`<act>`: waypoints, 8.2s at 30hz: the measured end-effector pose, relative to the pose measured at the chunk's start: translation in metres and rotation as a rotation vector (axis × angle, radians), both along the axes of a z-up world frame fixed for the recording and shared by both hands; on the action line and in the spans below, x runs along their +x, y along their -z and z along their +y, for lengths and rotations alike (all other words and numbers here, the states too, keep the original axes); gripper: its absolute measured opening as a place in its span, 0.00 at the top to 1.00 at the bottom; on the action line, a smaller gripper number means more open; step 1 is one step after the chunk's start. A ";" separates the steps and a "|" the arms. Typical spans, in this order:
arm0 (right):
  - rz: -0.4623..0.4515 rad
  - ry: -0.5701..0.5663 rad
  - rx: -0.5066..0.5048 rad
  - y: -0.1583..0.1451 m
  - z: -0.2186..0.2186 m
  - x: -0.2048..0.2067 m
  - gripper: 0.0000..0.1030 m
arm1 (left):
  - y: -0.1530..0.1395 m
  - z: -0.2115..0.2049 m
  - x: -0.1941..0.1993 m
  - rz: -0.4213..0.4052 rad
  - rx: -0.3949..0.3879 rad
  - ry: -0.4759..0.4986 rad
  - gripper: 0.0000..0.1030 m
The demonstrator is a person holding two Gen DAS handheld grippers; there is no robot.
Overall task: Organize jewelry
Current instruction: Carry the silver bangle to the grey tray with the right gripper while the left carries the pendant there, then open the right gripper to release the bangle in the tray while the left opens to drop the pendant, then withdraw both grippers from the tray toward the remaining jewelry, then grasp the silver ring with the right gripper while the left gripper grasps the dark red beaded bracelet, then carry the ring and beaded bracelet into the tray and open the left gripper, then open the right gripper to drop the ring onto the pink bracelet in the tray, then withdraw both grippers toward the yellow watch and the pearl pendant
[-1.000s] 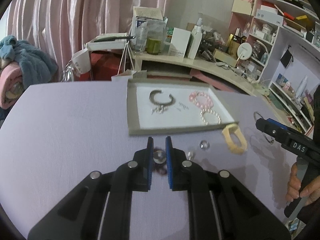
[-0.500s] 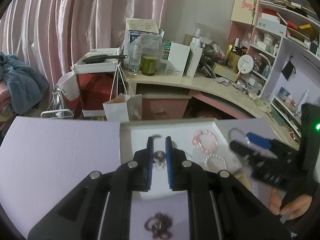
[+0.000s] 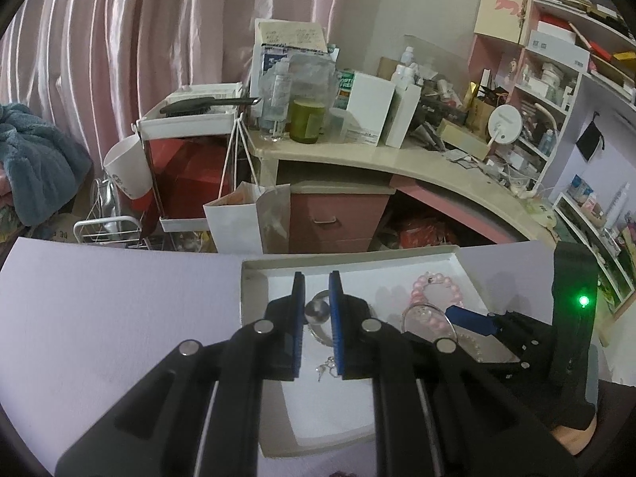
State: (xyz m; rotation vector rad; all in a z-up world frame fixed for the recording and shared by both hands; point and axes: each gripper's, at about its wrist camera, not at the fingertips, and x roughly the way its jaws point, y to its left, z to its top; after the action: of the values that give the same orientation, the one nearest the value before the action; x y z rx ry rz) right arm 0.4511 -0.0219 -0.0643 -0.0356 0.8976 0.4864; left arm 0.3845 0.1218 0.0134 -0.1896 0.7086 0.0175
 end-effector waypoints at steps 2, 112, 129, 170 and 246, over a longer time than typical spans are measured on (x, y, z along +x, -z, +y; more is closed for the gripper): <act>0.010 0.006 0.016 0.000 -0.004 -0.001 0.23 | 0.003 0.001 0.001 0.005 0.000 -0.003 0.88; -0.046 -0.044 -0.177 0.035 -0.019 -0.105 0.78 | 0.062 -0.011 -0.180 0.045 0.031 -0.122 0.07; -0.063 0.060 0.015 -0.013 -0.065 -0.121 0.78 | 0.081 -0.051 -0.136 0.116 0.084 0.020 0.11; -0.277 0.126 0.128 -0.097 -0.085 -0.067 0.78 | -0.096 -0.025 -0.037 -0.140 -0.023 0.121 0.93; -0.163 0.310 0.074 -0.043 -0.144 -0.067 0.37 | -0.023 0.008 -0.096 -0.115 -0.001 -0.105 0.07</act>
State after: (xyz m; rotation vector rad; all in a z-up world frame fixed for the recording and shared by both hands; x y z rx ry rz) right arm 0.3843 -0.1660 -0.0217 0.1287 0.7090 0.2228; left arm 0.2888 0.1300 0.0361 -0.2271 0.5834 0.1060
